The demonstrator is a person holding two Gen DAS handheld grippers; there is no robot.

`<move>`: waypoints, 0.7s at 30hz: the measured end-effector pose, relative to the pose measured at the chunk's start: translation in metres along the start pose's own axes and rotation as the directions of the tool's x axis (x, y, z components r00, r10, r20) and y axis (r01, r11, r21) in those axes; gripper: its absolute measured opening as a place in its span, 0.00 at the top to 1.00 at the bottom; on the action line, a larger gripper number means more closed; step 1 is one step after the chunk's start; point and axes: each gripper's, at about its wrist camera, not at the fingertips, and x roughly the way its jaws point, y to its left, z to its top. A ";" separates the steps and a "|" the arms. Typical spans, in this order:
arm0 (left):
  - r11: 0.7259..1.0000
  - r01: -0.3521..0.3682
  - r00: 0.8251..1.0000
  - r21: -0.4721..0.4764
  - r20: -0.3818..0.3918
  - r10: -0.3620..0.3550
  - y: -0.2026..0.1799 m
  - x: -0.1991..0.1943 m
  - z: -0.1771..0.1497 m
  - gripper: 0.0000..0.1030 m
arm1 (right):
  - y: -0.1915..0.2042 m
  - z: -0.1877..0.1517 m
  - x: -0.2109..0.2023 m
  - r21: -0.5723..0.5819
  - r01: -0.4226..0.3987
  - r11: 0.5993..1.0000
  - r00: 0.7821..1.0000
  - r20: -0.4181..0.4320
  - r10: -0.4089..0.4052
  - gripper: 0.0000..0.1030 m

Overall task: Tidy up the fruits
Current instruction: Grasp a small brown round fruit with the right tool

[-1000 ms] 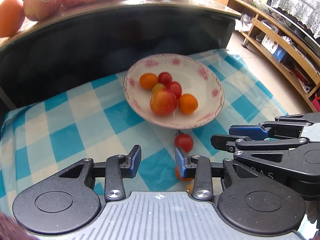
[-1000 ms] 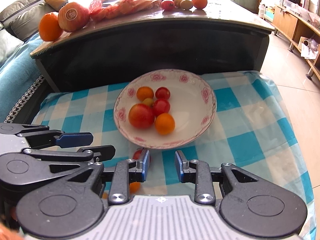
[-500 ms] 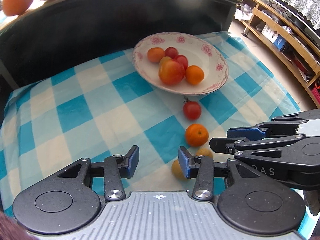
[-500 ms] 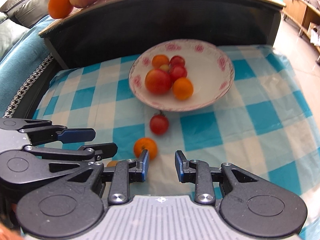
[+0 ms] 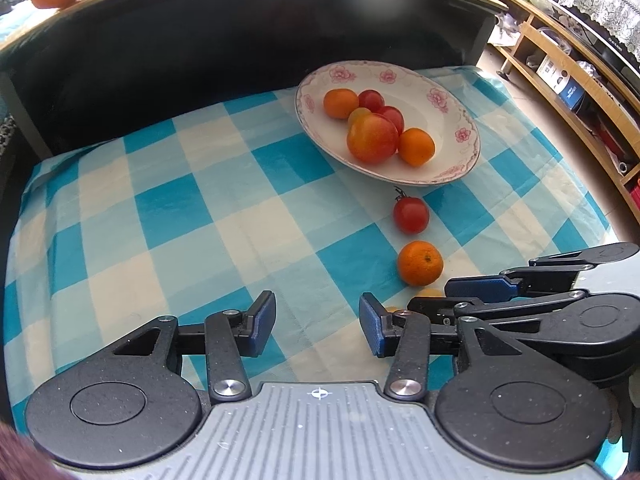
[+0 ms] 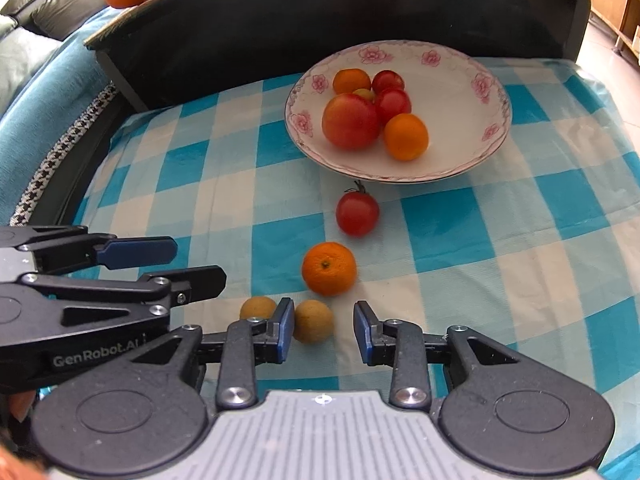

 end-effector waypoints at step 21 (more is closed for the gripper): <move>0.996 0.060 0.998 0.062 -0.029 -0.058 -0.042 0.017 0.000 0.43 | -0.026 -0.011 -0.015 -0.006 0.073 0.997 0.997 0.012 -0.073 0.72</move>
